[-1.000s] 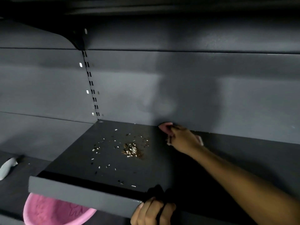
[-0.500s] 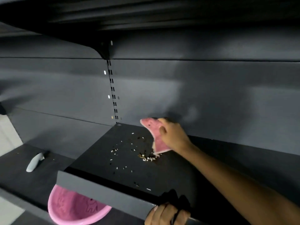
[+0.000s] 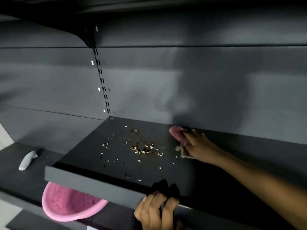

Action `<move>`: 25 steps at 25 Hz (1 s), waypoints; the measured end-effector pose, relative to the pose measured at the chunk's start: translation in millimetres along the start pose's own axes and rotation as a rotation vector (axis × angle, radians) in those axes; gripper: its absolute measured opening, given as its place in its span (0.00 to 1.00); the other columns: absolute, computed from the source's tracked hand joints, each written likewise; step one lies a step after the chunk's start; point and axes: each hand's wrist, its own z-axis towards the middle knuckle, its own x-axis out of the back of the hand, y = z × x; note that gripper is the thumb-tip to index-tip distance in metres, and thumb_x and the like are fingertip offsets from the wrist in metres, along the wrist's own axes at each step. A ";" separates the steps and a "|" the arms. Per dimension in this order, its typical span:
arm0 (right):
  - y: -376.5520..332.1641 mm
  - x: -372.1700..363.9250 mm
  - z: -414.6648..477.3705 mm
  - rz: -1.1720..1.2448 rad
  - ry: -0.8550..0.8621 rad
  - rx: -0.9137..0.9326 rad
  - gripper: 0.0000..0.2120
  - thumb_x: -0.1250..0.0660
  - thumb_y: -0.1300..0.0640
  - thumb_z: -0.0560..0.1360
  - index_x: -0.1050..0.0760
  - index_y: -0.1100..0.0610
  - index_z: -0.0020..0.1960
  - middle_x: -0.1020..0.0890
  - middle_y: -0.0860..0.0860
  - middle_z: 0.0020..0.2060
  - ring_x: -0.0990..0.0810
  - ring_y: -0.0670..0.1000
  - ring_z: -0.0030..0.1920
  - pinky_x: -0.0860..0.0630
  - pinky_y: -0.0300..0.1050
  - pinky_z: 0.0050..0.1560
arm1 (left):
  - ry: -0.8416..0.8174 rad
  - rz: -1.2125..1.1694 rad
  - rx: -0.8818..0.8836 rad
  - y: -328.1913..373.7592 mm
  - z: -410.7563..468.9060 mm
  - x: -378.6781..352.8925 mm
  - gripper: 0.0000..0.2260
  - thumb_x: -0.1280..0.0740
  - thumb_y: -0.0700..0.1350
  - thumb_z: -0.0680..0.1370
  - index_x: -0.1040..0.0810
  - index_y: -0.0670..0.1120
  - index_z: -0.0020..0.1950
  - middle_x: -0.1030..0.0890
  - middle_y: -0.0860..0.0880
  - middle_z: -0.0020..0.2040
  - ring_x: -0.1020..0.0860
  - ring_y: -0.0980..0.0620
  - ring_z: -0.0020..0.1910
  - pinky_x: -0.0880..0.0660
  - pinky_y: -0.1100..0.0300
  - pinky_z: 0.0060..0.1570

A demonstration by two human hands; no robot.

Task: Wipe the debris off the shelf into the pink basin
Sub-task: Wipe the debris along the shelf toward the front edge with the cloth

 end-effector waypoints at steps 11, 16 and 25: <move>-54.5 63.6 -14.5 0.669 0.282 0.234 0.22 0.40 0.70 0.72 0.26 0.53 0.61 0.19 0.48 0.55 0.20 0.48 0.53 0.25 0.33 0.52 | -0.289 -0.042 0.037 44.3 -26.7 3.0 0.21 0.56 0.56 0.79 0.25 0.54 0.53 0.26 0.52 0.55 0.28 0.56 0.57 0.33 0.57 0.58; 35.4 63.7 -97.4 0.316 0.153 0.181 0.26 0.33 0.63 0.73 0.33 0.50 0.69 0.26 0.45 0.65 0.26 0.43 0.65 0.37 0.25 0.64 | -0.257 0.004 0.052 46.4 -35.6 0.7 0.18 0.55 0.56 0.79 0.27 0.51 0.50 0.30 0.50 0.51 0.30 0.53 0.55 0.40 0.60 0.66; -1.9 14.6 -95.7 0.166 -0.146 0.149 0.27 0.41 0.64 0.75 0.38 0.49 0.72 0.48 0.41 0.76 0.47 0.50 0.76 0.42 0.58 0.73 | -0.274 0.025 0.024 48.1 -40.8 -0.8 0.14 0.51 0.53 0.77 0.30 0.48 0.52 0.32 0.47 0.53 0.32 0.49 0.56 0.42 0.56 0.63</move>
